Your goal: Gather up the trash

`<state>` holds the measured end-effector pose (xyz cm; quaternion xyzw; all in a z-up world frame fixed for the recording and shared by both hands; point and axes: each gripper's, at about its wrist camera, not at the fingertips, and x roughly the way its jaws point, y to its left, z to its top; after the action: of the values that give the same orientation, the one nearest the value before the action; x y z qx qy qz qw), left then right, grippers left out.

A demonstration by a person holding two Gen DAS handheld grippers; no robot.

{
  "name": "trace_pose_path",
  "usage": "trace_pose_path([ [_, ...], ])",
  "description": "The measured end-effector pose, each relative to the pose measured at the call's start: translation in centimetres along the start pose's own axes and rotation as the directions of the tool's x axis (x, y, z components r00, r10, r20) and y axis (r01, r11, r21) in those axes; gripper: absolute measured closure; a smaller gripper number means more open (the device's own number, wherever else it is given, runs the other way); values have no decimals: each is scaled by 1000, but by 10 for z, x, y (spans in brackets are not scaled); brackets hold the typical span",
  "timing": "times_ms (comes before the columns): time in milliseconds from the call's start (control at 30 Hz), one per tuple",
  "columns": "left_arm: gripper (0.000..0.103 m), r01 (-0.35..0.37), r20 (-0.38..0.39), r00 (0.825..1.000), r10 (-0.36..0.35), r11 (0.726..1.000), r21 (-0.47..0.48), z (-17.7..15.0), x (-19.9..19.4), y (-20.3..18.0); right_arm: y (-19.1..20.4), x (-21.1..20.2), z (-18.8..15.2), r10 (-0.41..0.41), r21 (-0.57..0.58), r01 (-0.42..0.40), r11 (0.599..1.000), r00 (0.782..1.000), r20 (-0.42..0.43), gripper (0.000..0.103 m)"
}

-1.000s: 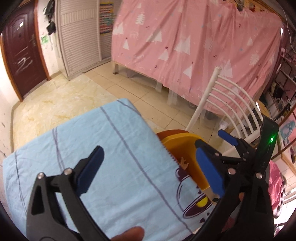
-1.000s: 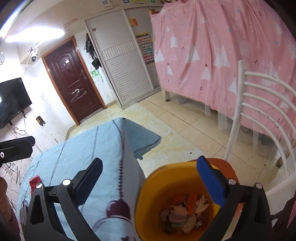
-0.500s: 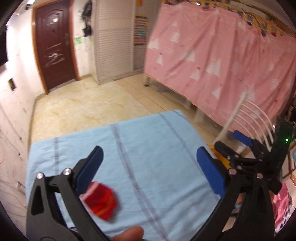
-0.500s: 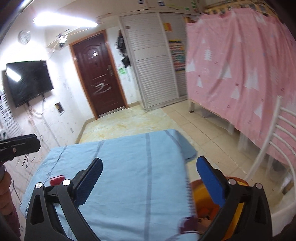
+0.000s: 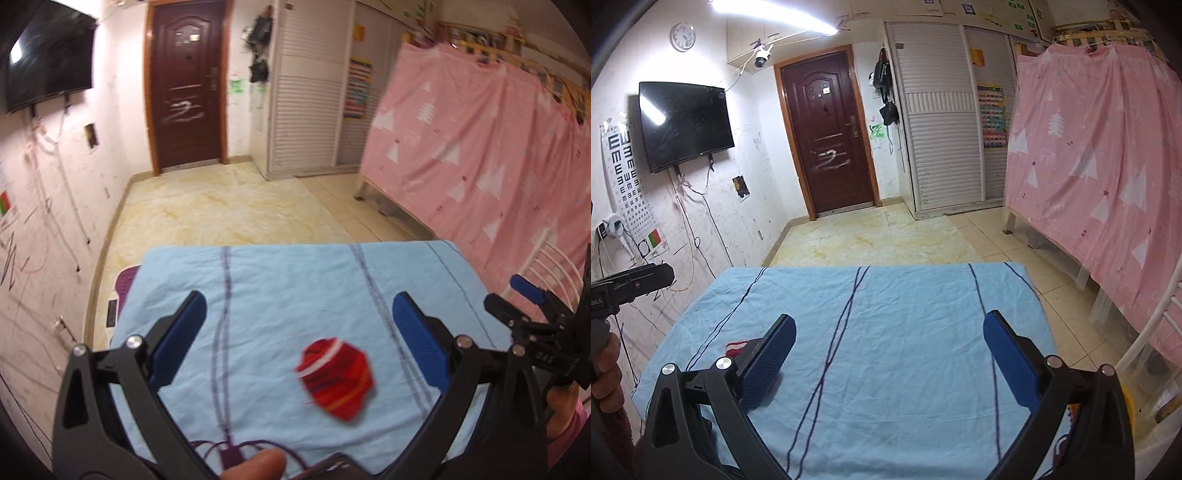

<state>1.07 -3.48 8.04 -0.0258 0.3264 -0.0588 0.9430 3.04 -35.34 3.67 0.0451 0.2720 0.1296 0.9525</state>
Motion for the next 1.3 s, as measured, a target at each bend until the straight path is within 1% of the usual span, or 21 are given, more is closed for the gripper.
trace_pose_path([
  [167, 6, -31, 11, 999, 31, 999, -35, -22, -6, 26, 18, 1, -8, 34, -19, -34, 999, 999, 14, 9],
  [333, 6, -75, 40, 996, 76, 997, -23, -42, -10, 37, 26, 2, -16, 48, -21, -48, 999, 999, 15, 9],
  [567, 6, -91, 17, 996, 92, 995, -48, -63, 1, 53, 27, 0, -27, 52, -15, -52, 999, 999, 9, 9],
  [967, 6, -89, -23, 996, 88, 995, -53, -78, 23, 57, 23, 8, -45, 44, 1, -44, 999, 999, -9, 9],
  [1300, 6, -91, -31, 995, 90, 995, -37, -80, 30, 53, 20, 10, -46, 57, 19, -57, 998, 998, -6, 9],
])
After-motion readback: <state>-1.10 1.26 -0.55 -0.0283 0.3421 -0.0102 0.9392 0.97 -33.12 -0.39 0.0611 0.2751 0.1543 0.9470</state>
